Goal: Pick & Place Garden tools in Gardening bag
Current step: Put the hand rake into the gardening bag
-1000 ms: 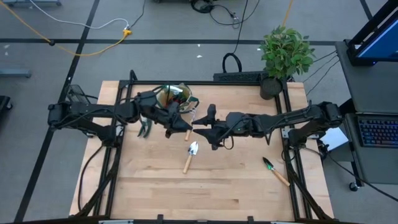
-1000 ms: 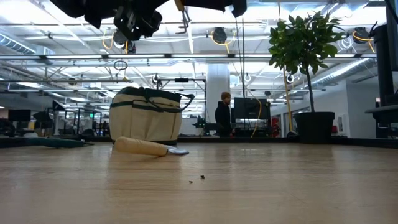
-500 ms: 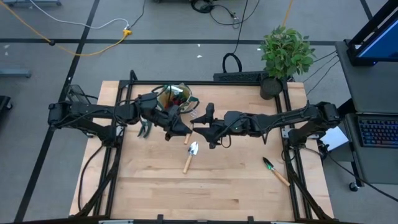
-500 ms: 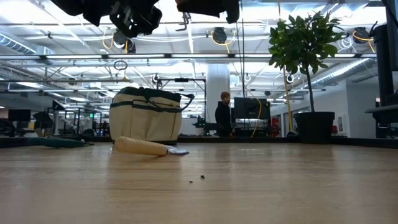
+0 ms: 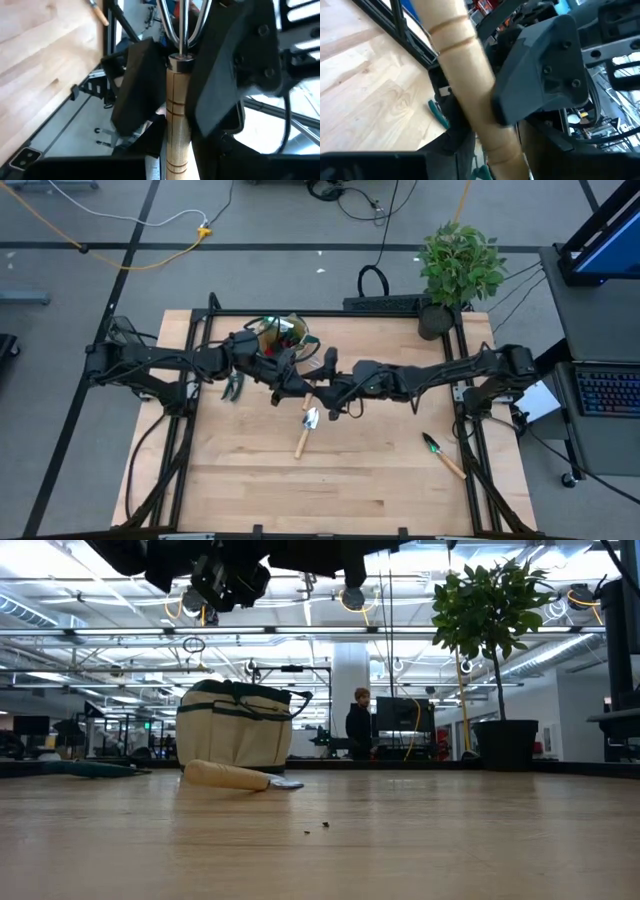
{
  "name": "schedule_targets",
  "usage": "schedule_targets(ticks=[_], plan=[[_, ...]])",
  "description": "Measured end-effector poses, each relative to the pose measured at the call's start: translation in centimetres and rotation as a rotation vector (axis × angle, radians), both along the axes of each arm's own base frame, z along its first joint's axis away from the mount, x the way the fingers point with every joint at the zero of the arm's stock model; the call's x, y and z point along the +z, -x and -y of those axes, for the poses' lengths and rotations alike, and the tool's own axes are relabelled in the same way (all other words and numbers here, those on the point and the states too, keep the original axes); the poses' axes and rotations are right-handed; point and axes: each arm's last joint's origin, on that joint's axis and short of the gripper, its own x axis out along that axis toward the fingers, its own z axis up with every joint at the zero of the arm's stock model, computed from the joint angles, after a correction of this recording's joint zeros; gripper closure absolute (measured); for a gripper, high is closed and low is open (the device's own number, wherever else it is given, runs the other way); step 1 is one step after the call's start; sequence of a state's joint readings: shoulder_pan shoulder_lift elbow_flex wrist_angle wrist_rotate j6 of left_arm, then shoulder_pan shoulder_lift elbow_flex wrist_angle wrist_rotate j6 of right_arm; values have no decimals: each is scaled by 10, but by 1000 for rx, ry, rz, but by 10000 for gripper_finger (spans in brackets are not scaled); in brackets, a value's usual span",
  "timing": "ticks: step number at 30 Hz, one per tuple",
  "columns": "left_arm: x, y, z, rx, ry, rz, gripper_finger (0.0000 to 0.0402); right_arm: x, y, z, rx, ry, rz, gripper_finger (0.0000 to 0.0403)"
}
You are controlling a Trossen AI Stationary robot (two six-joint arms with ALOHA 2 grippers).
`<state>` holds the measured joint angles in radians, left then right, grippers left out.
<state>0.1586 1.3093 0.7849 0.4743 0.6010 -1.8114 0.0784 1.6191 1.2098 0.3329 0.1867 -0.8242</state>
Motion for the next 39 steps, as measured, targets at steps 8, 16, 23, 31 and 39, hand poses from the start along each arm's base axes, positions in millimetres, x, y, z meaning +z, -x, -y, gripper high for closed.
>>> schedule_targets(ticks=[8, 16, 23, 31, 39], plan=[[-3, -1, 0, 1, -1, -11, 339, -4, -2, 1, -48, 8, -12, 295], [-2, 0, -4, 9, 18, -21, 339, -5, -2, 1, -56, 9, -26, 351], [-2, 0, -9, 26, 4, -14, 339, -6, -1, 2, -118, 7, -30, 354], [-2, 0, -12, 40, -43, 14, 301, -6, -1, 3, -136, -21, -25, 356], [-1, 2, -20, 57, -206, 86, 258, -7, -1, 4, -151, -86, -26, 361]])
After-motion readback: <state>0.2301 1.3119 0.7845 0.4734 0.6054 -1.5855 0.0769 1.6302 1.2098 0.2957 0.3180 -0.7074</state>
